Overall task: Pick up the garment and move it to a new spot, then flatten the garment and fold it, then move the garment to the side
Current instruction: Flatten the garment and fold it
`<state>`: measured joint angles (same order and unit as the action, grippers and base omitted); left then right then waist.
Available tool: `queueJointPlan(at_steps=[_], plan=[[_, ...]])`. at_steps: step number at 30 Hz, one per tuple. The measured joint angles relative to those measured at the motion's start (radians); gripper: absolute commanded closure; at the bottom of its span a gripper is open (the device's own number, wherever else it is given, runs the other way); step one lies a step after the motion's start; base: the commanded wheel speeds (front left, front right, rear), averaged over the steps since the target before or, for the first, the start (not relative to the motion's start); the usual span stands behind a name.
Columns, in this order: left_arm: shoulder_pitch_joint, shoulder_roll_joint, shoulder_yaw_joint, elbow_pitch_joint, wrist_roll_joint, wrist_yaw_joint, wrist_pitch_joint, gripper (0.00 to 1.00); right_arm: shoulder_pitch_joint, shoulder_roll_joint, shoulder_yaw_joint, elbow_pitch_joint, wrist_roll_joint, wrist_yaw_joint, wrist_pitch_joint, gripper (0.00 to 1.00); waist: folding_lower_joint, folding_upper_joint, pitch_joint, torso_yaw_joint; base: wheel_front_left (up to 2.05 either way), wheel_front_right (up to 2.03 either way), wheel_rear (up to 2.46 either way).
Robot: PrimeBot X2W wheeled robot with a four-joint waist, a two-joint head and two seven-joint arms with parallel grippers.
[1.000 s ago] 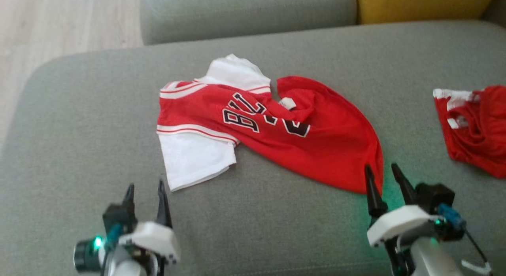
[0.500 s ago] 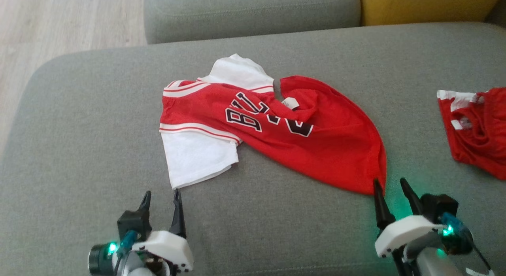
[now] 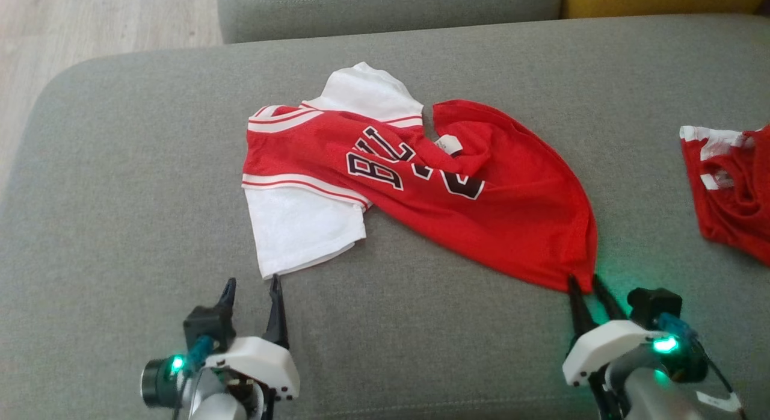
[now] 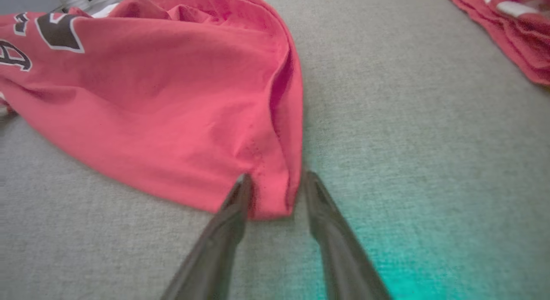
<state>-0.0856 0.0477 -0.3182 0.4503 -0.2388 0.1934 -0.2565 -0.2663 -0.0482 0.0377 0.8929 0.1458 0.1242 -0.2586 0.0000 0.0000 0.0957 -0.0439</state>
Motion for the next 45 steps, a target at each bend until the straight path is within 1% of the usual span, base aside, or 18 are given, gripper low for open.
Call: queueJointPlan(at_steps=[3,9,12,16,20,22,27,28,29,31,35,38,42,45], plan=[[-0.001,0.000,0.005,0.006,-0.069,-0.005,0.000,0.00,-0.020,0.001,0.020,0.021,0.021,0.000,-0.001,1.00,0.0000,0.0000,0.003,-0.005,0.00,0.00,0.00],[-0.007,0.000,0.010,0.016,-0.097,-0.010,0.000,0.00,-0.026,0.002,-0.018,-0.003,0.011,0.000,0.001,1.00,0.0000,0.0000,0.011,-0.030,0.00,0.00,0.00],[-0.012,0.000,0.013,0.024,-0.107,-0.019,0.000,0.00,-0.026,0.002,-0.034,-0.025,0.009,0.000,0.001,1.00,0.0000,0.0000,0.013,-0.043,0.00,0.00,0.00],[-0.033,-0.001,0.030,0.050,-0.119,-0.036,0.000,0.00,-0.027,0.001,-0.028,-0.057,0.013,0.000,0.001,1.00,0.0000,0.0000,0.020,-0.062,0.00,0.00,0.00],[-0.074,-0.001,0.036,0.125,-0.118,-0.040,0.000,0.00,-0.031,0.001,0.009,-0.094,0.045,0.000,0.001,1.00,0.0000,0.0000,0.038,-0.082,0.00,0.00,0.00],[-0.098,-0.002,0.031,0.187,-0.118,-0.043,0.000,0.00,-0.034,0.001,0.027,-0.111,0.064,0.000,0.001,1.00,0.0001,0.0000,0.047,-0.092,0.00,0.00,0.00],[-0.157,-0.002,0.011,0.266,-0.151,-0.045,-0.011,0.00,-0.039,0.001,0.062,-0.143,0.086,0.000,0.001,1.00,0.0001,0.0000,0.056,-0.110,0.00,0.00,0.00],[-0.168,-0.002,0.006,0.279,-0.156,-0.047,-0.011,0.22,-0.043,0.001,0.062,-0.147,0.091,0.000,0.001,1.00,0.0001,0.0000,0.055,-0.111,0.00,0.00,0.00],[-0.175,-0.002,0.004,0.288,-0.164,-0.053,-0.011,1.00,-0.048,0.001,0.062,-0.152,0.093,0.000,0.001,1.00,0.0001,0.0000,0.054,-0.111,0.00,0.00,0.00],[-0.183,0.000,-0.008,0.304,-0.181,-0.064,-0.011,1.00,-0.054,0.001,0.062,-0.164,0.094,0.000,0.001,1.00,0.0001,0.0000,0.051,-0.108,0.00,0.00,0.00],[-0.186,-0.002,-0.030,0.302,-0.195,-0.072,-0.009,1.00,-0.054,0.001,0.060,-0.179,0.101,0.000,0.001,1.00,0.0001,0.0000,0.041,-0.098,0.00,0.00,0.00],[-0.178,-0.003,-0.017,0.260,-0.201,-0.076,0.001,1.00,-0.054,0.000,0.064,-0.208,0.132,0.000,0.001,1.00,0.0001,0.0000,0.021,-0.087,0.00,0.00,0.00],[-0.185,-0.010,0.063,0.121,-0.139,-0.080,0.001,1.00,-0.058,0.000,0.073,-0.274,0.174,0.000,0.001,1.00,0.0001,0.0000,-0.017,-0.068,0.00,0.00,0.00],[-0.224,-0.003,0.142,-0.008,-0.082,-0.094,0.001,1.00,-0.084,0.000,0.071,-0.303,0.193,0.000,0.001,1.00,0.0000,0.0000,-0.055,-0.049,0.00,0.00,0.00]])
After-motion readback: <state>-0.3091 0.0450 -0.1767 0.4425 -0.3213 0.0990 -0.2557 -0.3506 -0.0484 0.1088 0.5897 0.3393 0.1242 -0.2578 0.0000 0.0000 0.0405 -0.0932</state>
